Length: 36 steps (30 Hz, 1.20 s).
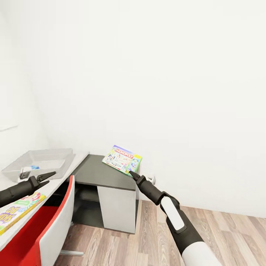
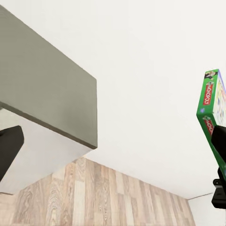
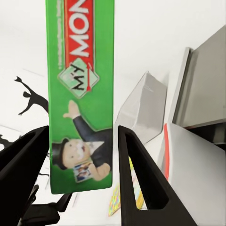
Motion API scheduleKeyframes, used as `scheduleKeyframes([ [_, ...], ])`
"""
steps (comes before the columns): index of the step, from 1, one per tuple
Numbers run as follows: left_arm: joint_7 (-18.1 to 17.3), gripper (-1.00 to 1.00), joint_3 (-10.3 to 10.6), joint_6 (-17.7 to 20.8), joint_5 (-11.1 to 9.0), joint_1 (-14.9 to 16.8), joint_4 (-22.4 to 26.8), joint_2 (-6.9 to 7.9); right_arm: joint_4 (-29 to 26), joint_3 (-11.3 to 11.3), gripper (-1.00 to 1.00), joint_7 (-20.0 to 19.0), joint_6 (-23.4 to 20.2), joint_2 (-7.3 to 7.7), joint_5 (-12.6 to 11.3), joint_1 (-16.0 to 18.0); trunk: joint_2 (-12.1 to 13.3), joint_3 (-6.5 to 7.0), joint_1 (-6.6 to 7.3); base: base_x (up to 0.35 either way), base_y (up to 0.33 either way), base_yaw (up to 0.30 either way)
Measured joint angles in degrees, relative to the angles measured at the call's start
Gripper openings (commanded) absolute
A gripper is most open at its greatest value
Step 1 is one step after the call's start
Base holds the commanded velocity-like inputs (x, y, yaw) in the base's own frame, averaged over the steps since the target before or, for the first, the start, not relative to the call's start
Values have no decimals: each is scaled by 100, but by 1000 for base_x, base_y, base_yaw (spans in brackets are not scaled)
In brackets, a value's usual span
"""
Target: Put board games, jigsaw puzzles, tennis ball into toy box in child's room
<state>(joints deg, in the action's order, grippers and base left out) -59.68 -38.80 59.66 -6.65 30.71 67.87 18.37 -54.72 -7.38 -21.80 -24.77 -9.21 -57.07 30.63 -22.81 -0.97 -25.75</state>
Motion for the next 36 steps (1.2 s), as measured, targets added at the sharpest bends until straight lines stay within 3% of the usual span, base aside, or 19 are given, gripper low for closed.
scheduleKeyframes([
  [19,6,100,10,0,0,0,0,-13,5,7,-100,0,9,0,-2,0,0,1,0,3,0,282],
  [36,8,100,9,0,5,-28,0,-18,5,21,-100,4,18,10,-3,0,0,1,0,98,0,286],
])
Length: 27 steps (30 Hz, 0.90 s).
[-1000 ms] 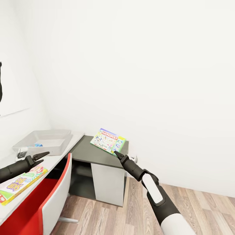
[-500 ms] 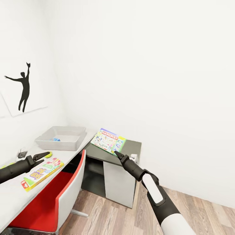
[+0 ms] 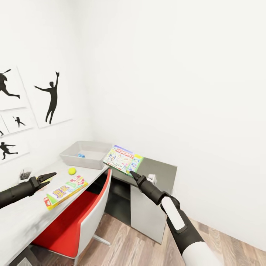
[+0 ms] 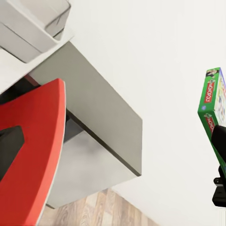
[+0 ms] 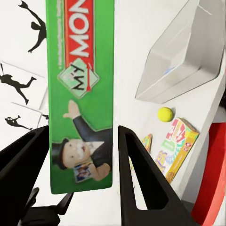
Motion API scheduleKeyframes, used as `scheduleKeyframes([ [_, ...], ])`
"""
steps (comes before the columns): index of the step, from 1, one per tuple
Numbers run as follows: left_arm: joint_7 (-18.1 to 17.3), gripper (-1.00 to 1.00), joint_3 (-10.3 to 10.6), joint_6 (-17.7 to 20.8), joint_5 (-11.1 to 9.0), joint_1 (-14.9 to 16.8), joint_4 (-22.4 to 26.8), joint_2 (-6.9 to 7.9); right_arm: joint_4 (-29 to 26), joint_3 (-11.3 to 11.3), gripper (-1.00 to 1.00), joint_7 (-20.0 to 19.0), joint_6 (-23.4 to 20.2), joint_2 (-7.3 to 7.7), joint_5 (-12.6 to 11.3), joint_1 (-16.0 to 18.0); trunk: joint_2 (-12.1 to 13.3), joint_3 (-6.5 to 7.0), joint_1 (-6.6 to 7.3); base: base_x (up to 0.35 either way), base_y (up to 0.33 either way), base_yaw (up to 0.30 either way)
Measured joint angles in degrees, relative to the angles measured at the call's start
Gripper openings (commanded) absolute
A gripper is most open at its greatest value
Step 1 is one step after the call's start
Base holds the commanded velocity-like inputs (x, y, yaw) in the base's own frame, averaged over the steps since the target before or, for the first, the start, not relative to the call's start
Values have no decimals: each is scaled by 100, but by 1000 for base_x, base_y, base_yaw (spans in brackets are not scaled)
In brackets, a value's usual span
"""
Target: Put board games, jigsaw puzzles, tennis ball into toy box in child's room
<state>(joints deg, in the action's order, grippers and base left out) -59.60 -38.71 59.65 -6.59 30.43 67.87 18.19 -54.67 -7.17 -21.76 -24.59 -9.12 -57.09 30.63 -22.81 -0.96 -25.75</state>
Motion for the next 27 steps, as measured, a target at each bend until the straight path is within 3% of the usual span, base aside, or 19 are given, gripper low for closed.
scheduleKeyframes([
  [18,0,100,0,0,4,-7,0,0,-6,60,-100,-8,-11,14,-5,0,0,0,0,5,0,266],
  [27,0,100,0,-5,2,-7,0,0,-8,77,-100,24,-16,15,-21,0,0,0,0,46,-22,74],
])
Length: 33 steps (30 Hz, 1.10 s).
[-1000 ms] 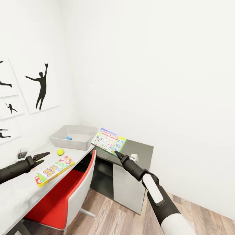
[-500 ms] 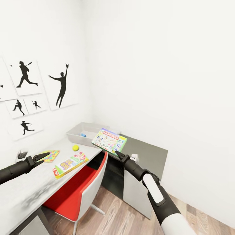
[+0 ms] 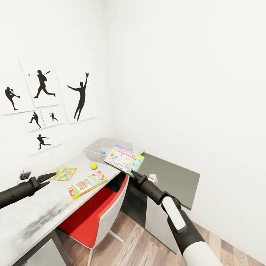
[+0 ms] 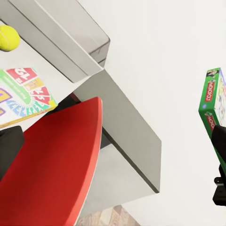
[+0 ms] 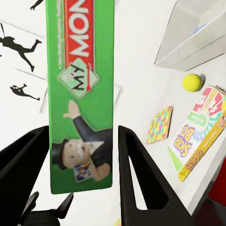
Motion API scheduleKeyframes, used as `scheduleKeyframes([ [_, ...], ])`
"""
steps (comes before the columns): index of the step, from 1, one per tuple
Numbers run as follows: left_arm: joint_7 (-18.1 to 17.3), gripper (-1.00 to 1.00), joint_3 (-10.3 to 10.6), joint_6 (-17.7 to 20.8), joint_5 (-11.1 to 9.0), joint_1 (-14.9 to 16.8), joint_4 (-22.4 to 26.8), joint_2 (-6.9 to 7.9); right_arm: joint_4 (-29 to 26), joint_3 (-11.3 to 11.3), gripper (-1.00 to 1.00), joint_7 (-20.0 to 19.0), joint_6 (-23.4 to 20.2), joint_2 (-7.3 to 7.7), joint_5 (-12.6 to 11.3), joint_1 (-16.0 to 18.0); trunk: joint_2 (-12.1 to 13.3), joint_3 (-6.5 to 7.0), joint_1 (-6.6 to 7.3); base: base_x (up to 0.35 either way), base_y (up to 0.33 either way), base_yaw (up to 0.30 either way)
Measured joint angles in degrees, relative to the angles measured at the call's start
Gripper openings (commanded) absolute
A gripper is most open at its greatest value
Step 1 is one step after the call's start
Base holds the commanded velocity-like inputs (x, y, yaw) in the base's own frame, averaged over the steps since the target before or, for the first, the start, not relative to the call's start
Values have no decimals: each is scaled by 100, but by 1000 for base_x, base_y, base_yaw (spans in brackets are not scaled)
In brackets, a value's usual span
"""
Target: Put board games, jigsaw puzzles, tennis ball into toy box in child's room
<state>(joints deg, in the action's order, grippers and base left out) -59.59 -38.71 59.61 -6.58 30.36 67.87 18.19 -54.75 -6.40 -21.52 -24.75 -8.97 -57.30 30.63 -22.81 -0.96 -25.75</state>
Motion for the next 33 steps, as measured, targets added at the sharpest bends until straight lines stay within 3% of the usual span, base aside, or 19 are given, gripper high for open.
scheduleKeyframes([
  [3,0,100,0,0,1,0,0,0,-13,4,-100,147,-2,7,11,0,0,0,0,19,-3,5],
  [8,0,100,0,0,-1,0,0,-5,-68,2,-100,772,-33,41,2,0,0,0,1,82,-37,1],
  [13,0,100,1,0,-5,0,-2,-19,-79,0,-100,922,-103,47,-40,1,0,0,0,14,-8,0],
  [16,-8,100,-2,-1,-7,0,-8,-15,-254,12,-100,980,-516,35,-112,117,0,1,0,2,-1,0],
  [18,-12,100,-5,0,-8,0,-9,-8,-457,21,-100,1155,-946,12,-136,366,-1,1,0,1,0,0],
  [19,-14,100,-6,-1,-7,0,-9,-5,-528,24,-100,1391,-1168,-10,-45,594,2,1,-1,0,0,0],
  [20,-15,100,-7,-1,-7,0,-9,-3,-589,29,-100,1634,-1329,-28,-162,819,-1,2,0,0,0,0],
  [21,-16,100,-11,0,-7,0,-9,-2,-620,30,-100,1903,-1428,-44,-126,1031,0,2,0,0,0,0],
  [24,-15,100,-15,-1,-6,0,-11,1,-649,35,-100,2316,-1556,-84,-106,1470,1,1,-1,0,0,0],
  [28,-14,100,-11,0,-8,0,-21,0,-602,32,-100,2687,-1648,-102,-287,2042,-1,1,0,4,0,0],
  [33,-17,100,-9,-1,-6,0,-26,0,105,34,-100,3330,-1678,-103,-315,2636,0,0,1,133,-39,0],
])
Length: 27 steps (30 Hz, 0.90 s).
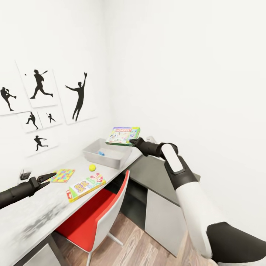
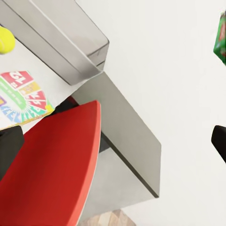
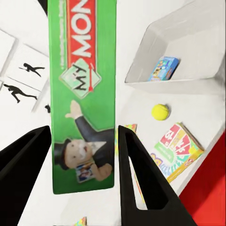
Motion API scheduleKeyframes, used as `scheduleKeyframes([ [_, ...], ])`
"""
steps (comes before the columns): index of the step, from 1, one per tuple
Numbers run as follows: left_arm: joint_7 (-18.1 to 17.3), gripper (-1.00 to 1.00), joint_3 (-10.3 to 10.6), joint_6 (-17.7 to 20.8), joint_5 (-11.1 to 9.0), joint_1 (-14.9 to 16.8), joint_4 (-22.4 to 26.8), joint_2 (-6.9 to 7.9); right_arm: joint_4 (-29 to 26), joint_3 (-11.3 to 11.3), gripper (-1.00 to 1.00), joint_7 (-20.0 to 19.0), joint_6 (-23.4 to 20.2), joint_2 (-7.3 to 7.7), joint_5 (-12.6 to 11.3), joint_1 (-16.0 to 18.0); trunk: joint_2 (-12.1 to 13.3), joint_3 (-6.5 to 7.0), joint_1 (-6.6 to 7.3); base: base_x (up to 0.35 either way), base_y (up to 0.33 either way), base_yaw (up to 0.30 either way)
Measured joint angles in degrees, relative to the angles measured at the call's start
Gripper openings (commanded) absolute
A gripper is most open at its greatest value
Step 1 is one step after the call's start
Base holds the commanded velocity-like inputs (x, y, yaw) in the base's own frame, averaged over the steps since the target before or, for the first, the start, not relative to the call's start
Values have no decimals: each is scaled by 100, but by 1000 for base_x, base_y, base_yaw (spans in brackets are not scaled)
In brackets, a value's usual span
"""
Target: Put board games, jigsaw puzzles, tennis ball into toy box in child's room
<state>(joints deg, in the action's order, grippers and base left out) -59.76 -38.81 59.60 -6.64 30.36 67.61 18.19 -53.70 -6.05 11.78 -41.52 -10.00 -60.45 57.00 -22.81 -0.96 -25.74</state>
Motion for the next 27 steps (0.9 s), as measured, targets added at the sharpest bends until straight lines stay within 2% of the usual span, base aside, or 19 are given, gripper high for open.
scheduleKeyframes([
  [3,0,100,-1,2,-6,0,-1,0,412,2,-100,114,10,0,-20,154,0,0,1,251,-17,0],
  [10,-46,100,-8,8,-38,0,-1,13,550,3,-100,159,17,0,-61,213,0,0,-1,64,-3,0],
  [13,-254,100,-26,10,-45,-6,-2,28,558,2,-100,158,18,0,-61,215,0,0,-1,7,0,100],
  [17,-861,100,-36,9,-36,-34,-75,173,564,2,-100,156,24,0,-59,214,-1,0,-1,2,0,236],
  [20,-1513,100,-43,-5,-22,-124,-111,270,562,2,-100,149,21,0,-57,216,-1,0,-1,0,0,275],
  [27,-2517,100,12,-20,-12,-216,-130,287,560,14,-100,158,30,0,-129,306,-2,1,0,67,0,285],
])
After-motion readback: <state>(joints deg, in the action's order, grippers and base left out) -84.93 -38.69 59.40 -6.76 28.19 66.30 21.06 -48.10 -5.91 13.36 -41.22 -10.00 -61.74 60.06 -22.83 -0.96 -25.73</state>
